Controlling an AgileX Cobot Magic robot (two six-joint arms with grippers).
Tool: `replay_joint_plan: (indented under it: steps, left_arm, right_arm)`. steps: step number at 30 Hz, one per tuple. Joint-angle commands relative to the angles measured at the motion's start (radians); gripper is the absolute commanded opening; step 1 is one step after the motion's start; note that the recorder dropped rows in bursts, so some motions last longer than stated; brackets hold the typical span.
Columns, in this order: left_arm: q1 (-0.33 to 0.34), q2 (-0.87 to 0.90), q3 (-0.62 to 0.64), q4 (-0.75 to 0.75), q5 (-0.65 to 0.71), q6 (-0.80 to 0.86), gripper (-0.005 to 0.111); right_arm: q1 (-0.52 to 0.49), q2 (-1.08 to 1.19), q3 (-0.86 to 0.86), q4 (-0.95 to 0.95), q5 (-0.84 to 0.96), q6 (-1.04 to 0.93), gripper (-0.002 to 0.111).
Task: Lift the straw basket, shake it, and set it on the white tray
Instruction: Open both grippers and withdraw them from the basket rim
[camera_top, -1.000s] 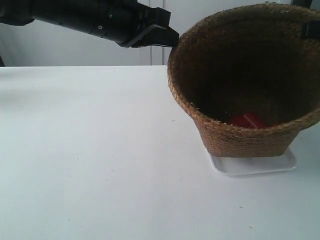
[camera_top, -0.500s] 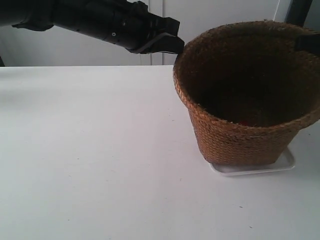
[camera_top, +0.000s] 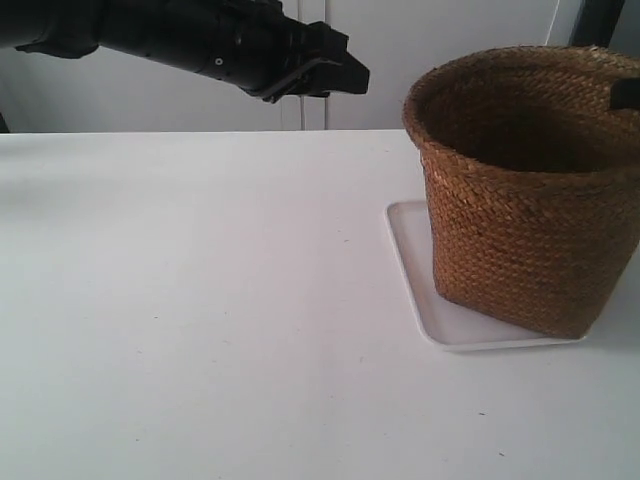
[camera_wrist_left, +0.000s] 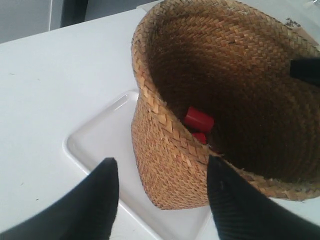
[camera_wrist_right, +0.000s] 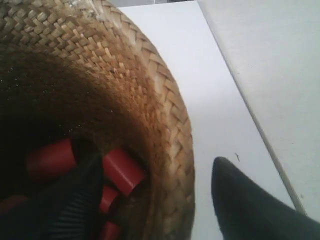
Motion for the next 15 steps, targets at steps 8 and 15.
replay_joint_plan:
  steps: [8, 15]
  left_arm:
    - [0.0, -0.009, -0.025, -0.007, 0.03, 0.006, 0.061]
    - [0.0, -0.009, -0.026, -0.005, 0.043, 0.016, 0.065]
  right_arm:
    - [-0.004, -0.004, -0.005, 0.023, -0.041, -0.011, 0.073]
    - [-0.004, -0.007, -0.005, 0.023, -0.055, -0.003, 0.076]
